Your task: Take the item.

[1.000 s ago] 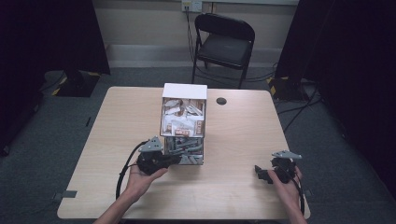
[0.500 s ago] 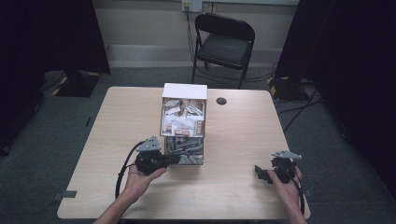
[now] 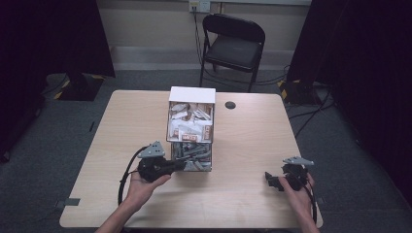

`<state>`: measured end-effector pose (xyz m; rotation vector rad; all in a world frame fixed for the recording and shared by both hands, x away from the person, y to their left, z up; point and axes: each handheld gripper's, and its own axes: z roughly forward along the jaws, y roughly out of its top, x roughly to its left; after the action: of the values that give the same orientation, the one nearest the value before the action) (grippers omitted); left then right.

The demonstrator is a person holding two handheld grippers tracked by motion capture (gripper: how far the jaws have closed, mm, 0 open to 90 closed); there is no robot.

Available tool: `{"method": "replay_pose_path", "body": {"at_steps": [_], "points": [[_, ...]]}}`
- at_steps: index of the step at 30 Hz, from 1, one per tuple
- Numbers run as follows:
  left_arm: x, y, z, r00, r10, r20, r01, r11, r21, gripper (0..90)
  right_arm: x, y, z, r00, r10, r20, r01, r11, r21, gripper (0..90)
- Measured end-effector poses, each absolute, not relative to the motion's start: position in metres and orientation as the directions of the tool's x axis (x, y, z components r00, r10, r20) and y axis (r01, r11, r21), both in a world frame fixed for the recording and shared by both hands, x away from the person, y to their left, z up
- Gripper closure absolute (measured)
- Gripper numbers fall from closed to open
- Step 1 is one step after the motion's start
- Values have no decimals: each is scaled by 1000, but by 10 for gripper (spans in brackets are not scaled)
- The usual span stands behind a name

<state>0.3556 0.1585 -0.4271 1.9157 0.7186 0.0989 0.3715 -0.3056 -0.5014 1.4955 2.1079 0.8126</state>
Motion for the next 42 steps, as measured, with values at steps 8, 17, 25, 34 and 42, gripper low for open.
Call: {"method": "replay_pose_path", "body": {"at_steps": [8,17,25,34,42], "points": [[354,161,-421,819,519,-243,429,-274,860,900,372,-306,-501,-327,945,-10,694,247,677,0],[353,163,-417,815,521,-253,436,-263,861,900,372,-306,-501,-327,945,-10,694,247,676,0],[353,166,-414,813,521,-259,438,-256,862,900,372,-306,-501,-327,945,-10,694,247,676,0],[347,170,-401,821,524,-225,414,-277,867,900,372,-306,-501,-327,945,-10,694,247,677,0],[344,179,-398,812,528,-250,419,-228,879,900,372,-306,-501,-327,945,-10,694,247,677,0]]}}
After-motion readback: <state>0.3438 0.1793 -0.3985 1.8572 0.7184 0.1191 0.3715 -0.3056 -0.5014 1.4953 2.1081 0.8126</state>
